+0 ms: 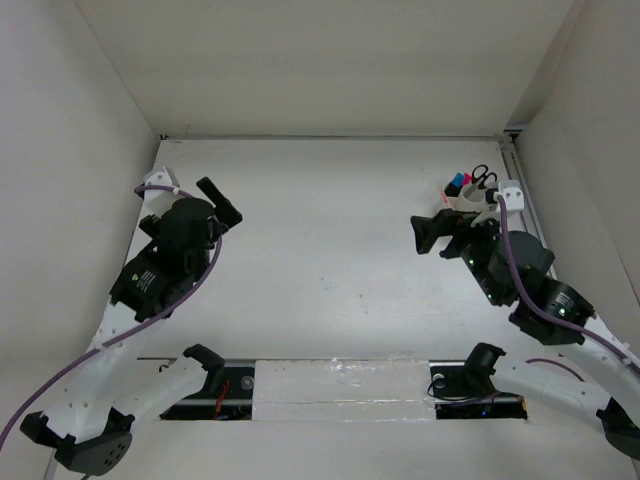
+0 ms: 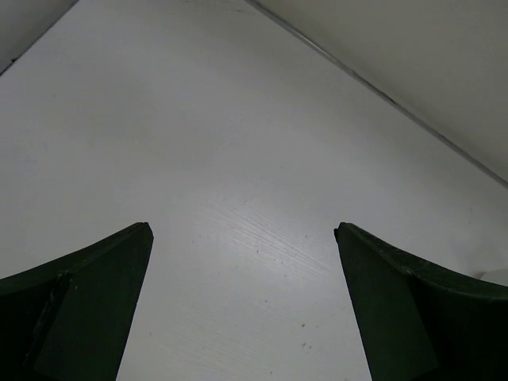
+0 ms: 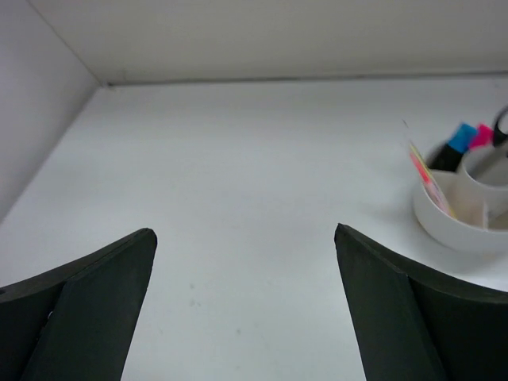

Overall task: Sort the stationery into containers
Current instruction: Reset both arms

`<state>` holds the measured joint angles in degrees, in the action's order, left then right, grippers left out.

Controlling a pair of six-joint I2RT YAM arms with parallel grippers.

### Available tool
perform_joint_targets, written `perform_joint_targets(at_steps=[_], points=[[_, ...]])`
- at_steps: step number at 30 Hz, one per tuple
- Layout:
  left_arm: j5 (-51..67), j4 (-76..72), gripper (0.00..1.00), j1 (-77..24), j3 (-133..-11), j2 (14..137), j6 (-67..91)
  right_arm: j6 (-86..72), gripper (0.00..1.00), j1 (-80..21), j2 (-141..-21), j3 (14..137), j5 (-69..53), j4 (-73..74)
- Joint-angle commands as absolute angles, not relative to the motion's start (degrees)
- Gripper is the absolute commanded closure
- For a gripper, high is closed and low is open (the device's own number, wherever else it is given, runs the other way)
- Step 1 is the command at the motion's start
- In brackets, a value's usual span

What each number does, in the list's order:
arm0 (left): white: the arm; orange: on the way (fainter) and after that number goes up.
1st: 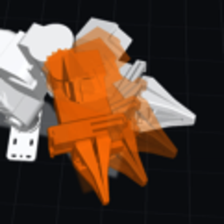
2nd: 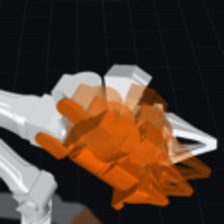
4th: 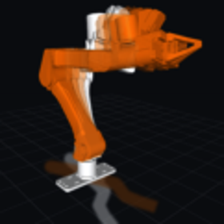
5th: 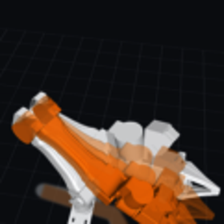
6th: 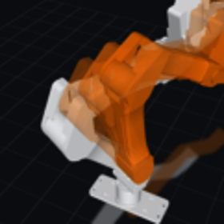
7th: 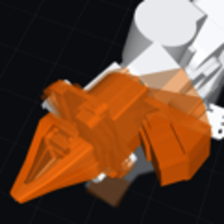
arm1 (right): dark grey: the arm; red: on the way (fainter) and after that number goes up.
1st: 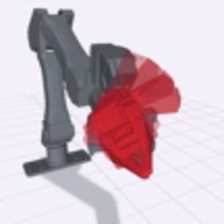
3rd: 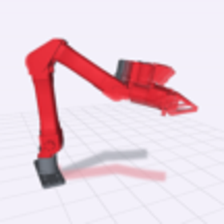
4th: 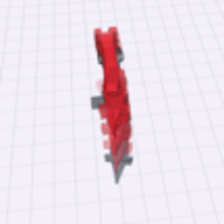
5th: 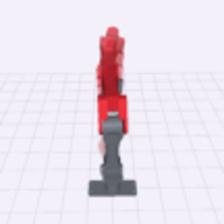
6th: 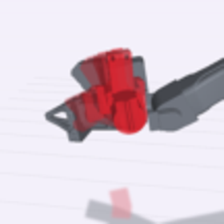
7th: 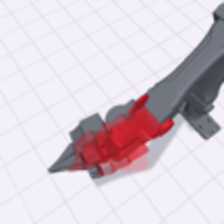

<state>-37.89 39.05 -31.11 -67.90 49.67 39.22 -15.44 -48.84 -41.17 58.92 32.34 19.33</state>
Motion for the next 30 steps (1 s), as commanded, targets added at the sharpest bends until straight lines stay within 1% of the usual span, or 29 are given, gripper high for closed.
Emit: perform_joint_targets(at_steps=[1,2,5,10,13,16,20,30], points=[[-41.5,44.8,0.0,-31.1,-70.5,46.4,42.1,-20.1,0.0,-50.5,-35.4,63.6,40.2,38.9],[-41.5,46.0,0.0,-31.1,-71.1,45.2,42.7,-20.1,0.0,-50.5,-34.0,64.2,39.3,42.4],[-40.7,48.9,0.0,-31.1,-71.1,42.5,43.4,-21.4,0.0,-50.5,-28.2,65.9,37.4,46.7],[-38.9,48.9,0.0,-31.1,-66.5,34.8,42.6,-21.4,0.0,-50.5,-22.2,67.1,38.5,52.0],[-40.0,49.4,0.0,-31.1,-63.4,32.0,43.2,-22.6,0.0,-50.5,-20.7,68.1,39.8,54.0],[-39.4,46.4,0.0,-31.1,-60.8,28.8,43.9,-22.6,0.0,-51.1,-19.6,68.1,40.3,53.4],[-39.5,45.8,0.0,-31.1,-60.2,26.8,43.2,-22.6,0.0,-51.1,-19.6,68.1,40.3,53.4],[-39.5,45.3,0.0,-31.1,-59.7,28.0,43.2,-22.6,0.0,-51.1,-20.2,67.0,41.4,51.6]])
